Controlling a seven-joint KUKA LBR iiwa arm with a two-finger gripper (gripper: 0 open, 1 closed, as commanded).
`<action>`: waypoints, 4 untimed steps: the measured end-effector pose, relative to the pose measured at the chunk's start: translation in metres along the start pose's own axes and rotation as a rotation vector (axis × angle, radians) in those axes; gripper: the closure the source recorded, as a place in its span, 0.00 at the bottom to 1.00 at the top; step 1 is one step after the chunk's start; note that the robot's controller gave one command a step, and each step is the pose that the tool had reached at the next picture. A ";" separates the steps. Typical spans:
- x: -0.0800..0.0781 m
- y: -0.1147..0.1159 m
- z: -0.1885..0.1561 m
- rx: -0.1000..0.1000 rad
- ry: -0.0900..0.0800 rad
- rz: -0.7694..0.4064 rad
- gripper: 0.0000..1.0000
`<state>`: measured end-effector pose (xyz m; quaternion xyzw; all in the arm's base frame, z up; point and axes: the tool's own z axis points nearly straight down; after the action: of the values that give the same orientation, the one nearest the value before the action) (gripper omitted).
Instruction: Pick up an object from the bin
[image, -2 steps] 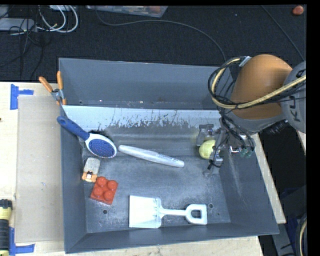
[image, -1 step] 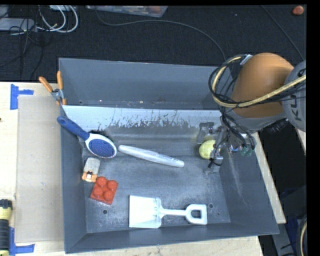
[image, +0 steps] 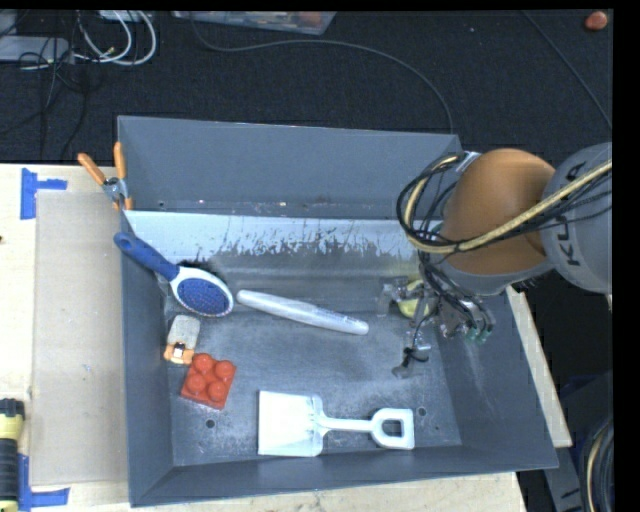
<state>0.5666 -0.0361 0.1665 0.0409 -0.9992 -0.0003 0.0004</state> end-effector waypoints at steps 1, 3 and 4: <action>0.074 0.015 0.026 -0.001 0.002 0.051 0.00; 0.088 0.050 0.075 0.000 -0.004 -0.107 0.00; 0.082 0.047 0.097 -0.002 0.006 -0.345 1.00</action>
Offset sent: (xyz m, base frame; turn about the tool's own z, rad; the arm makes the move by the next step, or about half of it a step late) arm -0.0535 0.0270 -0.0254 -0.2423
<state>0.4806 0.0043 0.0693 0.2118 -0.9773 -0.0012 0.0031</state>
